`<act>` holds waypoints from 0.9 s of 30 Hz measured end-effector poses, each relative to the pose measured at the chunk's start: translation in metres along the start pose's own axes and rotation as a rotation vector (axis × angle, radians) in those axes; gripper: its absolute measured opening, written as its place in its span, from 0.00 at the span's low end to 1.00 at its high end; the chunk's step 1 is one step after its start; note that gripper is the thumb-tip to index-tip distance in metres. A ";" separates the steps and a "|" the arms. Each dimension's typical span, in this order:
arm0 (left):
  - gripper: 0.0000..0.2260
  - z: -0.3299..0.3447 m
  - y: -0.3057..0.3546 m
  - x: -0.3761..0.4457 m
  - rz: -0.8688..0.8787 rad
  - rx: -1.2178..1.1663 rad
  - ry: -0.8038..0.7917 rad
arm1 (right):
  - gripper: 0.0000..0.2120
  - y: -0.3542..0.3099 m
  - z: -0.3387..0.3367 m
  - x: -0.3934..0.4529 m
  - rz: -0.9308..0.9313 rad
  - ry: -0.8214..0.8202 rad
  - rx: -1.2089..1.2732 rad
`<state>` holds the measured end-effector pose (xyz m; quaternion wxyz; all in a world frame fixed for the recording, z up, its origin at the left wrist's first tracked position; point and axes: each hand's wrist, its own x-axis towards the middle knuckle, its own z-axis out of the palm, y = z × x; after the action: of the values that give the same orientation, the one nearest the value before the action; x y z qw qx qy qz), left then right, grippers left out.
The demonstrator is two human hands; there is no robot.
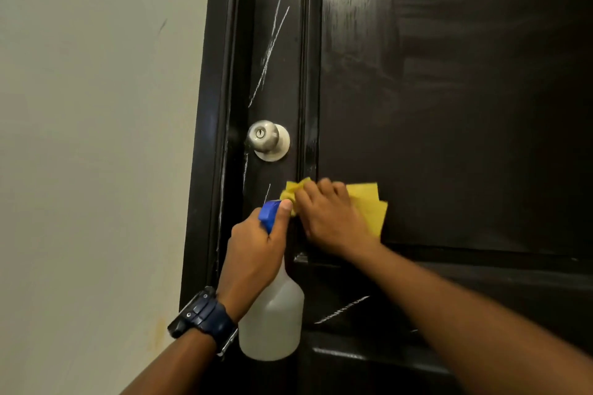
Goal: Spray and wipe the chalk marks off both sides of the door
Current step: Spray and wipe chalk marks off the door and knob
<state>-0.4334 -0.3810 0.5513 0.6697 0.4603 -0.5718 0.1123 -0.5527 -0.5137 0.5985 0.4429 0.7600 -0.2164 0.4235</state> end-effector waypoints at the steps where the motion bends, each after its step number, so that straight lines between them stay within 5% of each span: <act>1: 0.23 -0.002 0.001 -0.001 -0.003 -0.004 0.000 | 0.14 -0.012 0.004 -0.022 0.001 -0.045 0.048; 6: 0.20 -0.016 0.009 -0.005 -0.019 -0.005 0.017 | 0.17 -0.007 -0.006 -0.045 -0.173 -0.188 -0.040; 10: 0.18 -0.020 0.009 0.001 0.009 -0.013 0.000 | 0.10 0.065 -0.051 0.102 0.186 0.031 -0.155; 13: 0.20 -0.020 0.003 0.003 0.028 -0.012 0.014 | 0.07 0.083 -0.050 0.156 0.238 0.068 -0.146; 19: 0.19 -0.027 0.003 -0.002 0.064 -0.016 0.031 | 0.07 0.024 -0.015 0.043 0.095 0.081 -0.059; 23: 0.20 -0.029 0.015 -0.011 0.076 -0.028 0.061 | 0.09 -0.016 0.003 -0.050 -0.102 -0.084 -0.027; 27: 0.22 -0.021 0.027 -0.023 0.081 -0.009 0.057 | 0.08 0.013 -0.007 -0.079 -0.251 -0.186 -0.060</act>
<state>-0.4453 -0.3419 0.5462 0.6827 0.4306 -0.5710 0.1499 -0.6081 -0.5180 0.5403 0.4927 0.8035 -0.1724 0.2862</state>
